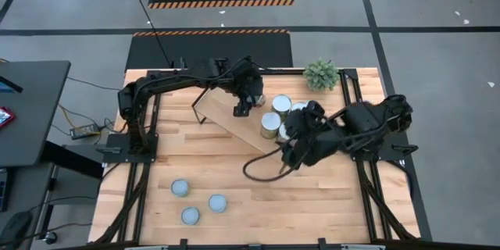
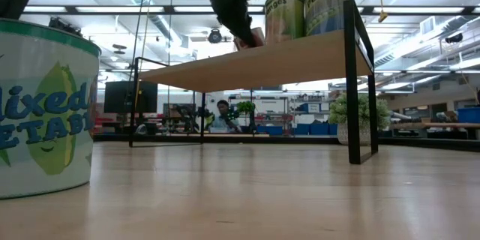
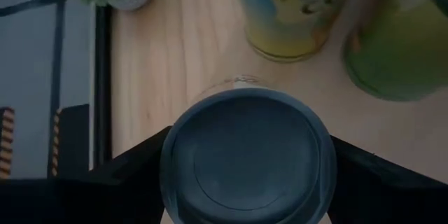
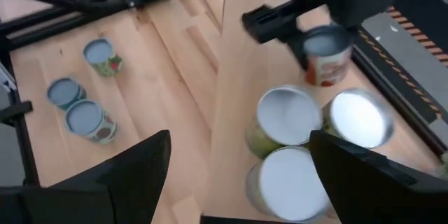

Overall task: Pick and place cans onto a shelf
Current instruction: Put the canned diced tomatoes on the shelf

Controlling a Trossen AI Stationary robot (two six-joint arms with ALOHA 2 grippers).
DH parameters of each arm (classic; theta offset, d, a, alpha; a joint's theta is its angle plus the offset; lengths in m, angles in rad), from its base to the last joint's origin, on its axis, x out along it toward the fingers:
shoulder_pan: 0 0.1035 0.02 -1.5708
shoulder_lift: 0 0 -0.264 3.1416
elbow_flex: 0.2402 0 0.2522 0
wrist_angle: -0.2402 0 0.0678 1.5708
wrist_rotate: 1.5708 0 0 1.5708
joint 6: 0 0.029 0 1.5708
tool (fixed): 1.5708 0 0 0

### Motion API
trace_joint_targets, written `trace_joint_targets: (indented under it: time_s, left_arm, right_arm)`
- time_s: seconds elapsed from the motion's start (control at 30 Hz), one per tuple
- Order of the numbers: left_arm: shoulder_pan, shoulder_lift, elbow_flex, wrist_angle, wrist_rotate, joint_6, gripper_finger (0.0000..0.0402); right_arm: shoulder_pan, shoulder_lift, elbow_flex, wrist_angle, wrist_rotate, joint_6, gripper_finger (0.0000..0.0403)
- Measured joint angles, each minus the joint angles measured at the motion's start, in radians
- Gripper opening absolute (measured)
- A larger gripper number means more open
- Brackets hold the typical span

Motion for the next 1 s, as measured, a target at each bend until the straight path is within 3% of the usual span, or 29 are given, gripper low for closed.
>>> trace_joint_targets:
  time_s: [0.47, 0.6, 0.77, 1.0]
  left_arm:
    - [-0.032, 0.047, 0.001, -0.034, 0.003, 0.014, 0.0302]
    - [-0.056, 0.052, -0.001, -0.002, -0.026, 0.016, 0.0326]
    - [-0.079, 0.052, -0.001, 0.01, -0.111, 0.017, 0.0388]
    - [-0.09, 0.049, -0.001, -0.003, -0.142, 0.025, 0.0389]
  right_arm:
    - [-0.031, -0.064, 0.0, 0.029, 0.027, -0.113, 0.0347]
    - [-0.031, -0.064, 0.0, 0.029, 0.027, -0.126, 0.0347]
    - [-0.031, -0.064, 0.0, 0.029, 0.026, -0.143, 0.0347]
    - [-0.031, -0.064, 0.0, 0.029, 0.026, -0.162, 0.0347]
